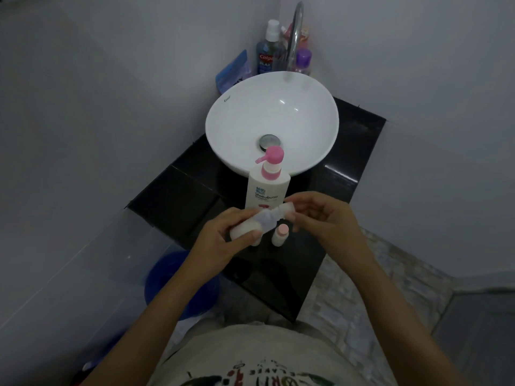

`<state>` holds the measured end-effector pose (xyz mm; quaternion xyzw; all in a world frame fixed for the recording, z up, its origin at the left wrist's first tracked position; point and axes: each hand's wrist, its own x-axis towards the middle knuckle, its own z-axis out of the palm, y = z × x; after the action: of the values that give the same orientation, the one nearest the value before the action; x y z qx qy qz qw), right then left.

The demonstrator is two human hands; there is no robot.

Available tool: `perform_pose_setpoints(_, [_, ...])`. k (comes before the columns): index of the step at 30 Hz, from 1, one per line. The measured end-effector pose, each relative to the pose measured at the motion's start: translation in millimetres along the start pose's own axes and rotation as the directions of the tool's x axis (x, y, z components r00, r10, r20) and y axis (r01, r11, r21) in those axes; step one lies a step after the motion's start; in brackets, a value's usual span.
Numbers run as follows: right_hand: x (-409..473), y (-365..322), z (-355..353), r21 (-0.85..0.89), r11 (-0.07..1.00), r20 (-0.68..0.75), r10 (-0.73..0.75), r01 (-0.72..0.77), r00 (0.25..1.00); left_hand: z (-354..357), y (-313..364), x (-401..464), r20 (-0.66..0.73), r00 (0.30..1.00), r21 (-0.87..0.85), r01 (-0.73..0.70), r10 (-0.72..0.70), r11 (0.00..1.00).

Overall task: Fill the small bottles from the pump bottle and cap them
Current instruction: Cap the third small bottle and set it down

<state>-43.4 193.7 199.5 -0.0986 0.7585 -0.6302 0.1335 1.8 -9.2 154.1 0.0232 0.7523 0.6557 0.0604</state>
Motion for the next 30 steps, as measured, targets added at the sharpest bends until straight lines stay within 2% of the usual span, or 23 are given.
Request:
perform_pose_setpoints(4, [-4, -5, -6, -0.049, 0.998, 0.083, -0.042, 0.046, 0.996, -2, 4, 1, 0.062, 0.998, -0.006, -0.008, 0.008, 1.000])
perform_pose_setpoints(9, [-4, -4, -14, -0.159, 0.987, 0.120, -0.010, 0.029, 0.993, -1, 5, 2, 0.002, 1.000, -0.083, 0.006, -0.006, 0.997])
perform_pose_setpoints(15, [-8, -2, 3, -0.285, 0.957, -0.065, 0.043, -0.060, 0.997, -1, 12, 3, -0.001, 1.000, -0.066, -0.016, 0.016, 0.998])
perform_pose_setpoints(20, [-8, -7, -9, -0.330, 0.933, 0.092, -0.120, 0.144, 0.988, -1, 18, 3, 0.003, 1.000, -0.116, -0.021, 0.022, 0.993])
perform_pose_setpoints(25, [-4, -6, 0, -0.491, 0.871, -0.035, -0.018, -0.001, 0.999, 1, 19, 2, 0.015, 1.000, -0.130, -0.011, 0.013, 0.991])
perform_pose_setpoints(30, [-8, -7, -14, -0.315, 0.941, 0.169, -0.071, 0.122, 0.983, -1, 22, 1, 0.006, 1.000, -0.157, -0.018, 0.019, 0.987])
